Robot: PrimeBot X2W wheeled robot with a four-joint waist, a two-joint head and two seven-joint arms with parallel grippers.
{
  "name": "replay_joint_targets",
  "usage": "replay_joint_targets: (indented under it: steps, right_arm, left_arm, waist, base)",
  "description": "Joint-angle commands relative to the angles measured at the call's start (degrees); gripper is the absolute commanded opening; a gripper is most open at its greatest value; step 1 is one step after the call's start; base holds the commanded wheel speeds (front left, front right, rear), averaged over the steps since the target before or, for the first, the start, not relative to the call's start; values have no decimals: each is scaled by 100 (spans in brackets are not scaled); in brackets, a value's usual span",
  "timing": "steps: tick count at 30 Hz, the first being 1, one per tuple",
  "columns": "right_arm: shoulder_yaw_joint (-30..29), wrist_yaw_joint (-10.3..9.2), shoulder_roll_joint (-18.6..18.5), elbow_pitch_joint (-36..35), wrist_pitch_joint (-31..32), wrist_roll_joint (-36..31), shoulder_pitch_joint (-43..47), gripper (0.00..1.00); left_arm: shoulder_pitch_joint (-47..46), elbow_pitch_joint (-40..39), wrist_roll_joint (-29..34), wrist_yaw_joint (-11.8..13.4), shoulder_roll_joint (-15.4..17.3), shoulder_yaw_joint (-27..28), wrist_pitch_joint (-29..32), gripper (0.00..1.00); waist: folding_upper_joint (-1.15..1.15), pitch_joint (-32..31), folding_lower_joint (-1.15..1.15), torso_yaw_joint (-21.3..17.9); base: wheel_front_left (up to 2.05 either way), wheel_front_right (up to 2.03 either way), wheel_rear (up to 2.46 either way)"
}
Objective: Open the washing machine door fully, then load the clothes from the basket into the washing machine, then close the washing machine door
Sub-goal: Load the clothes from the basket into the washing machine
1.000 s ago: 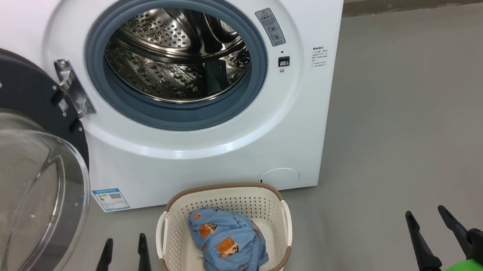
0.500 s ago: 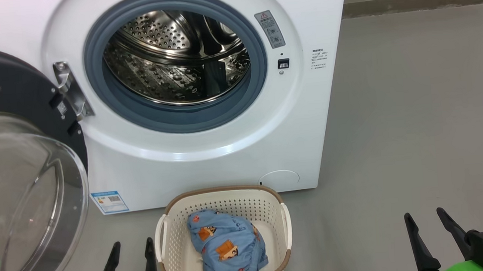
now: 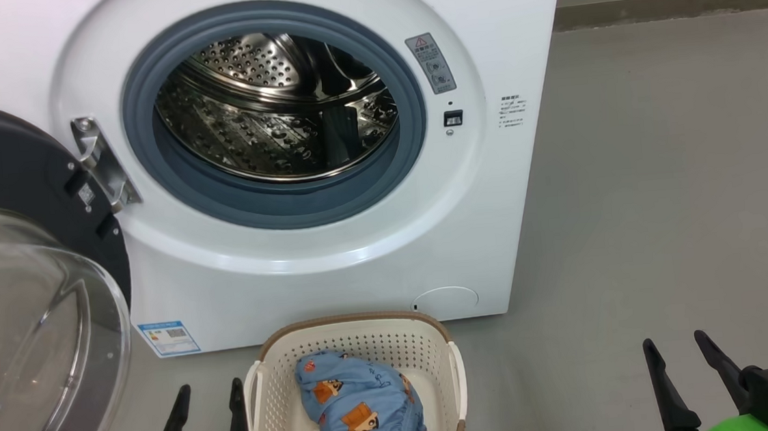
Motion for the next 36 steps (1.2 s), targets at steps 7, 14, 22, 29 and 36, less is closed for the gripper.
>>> replay_joint_targets:
  steps: [7, 14, 22, 29, 36]
  right_arm:
    - [129, 25, -83, -111, -51, 65, -219, 100]
    - [117, 25, -83, -81, -60, 60, -225, 100]
    - [127, 25, -83, -113, -44, 65, -204, 100]
    - [156, 25, -83, -159, -12, 81, -249, 100]
    - [209, 25, -83, -273, -18, 41, -508, 100]
  left_arm:
    - [-200, -93, -46, 56, 104, 195, -59, 100]
    - [-210, -56, -54, 75, 105, 180, -63, 100]
    - [-207, -37, -50, 131, 94, 127, -32, 100]
    - [-338, 66, -68, 88, 43, 22, 41, 100]
    - [-821, 467, -243, -242, -13, 24, 12, 100]
  waist:
    - [0, 9, -1, 11]
    - [0, -4, -1, 7]
    - [0, 1, -1, 3]
    - [0, 203, -1, -29]
    - [0, 823, -1, -204]
  base:
    - [0, 0, 0]
    - [0, 0, 0]
    - [0, 0, 0]
    - [0, 0, 0]
    - [0, 0, 0]
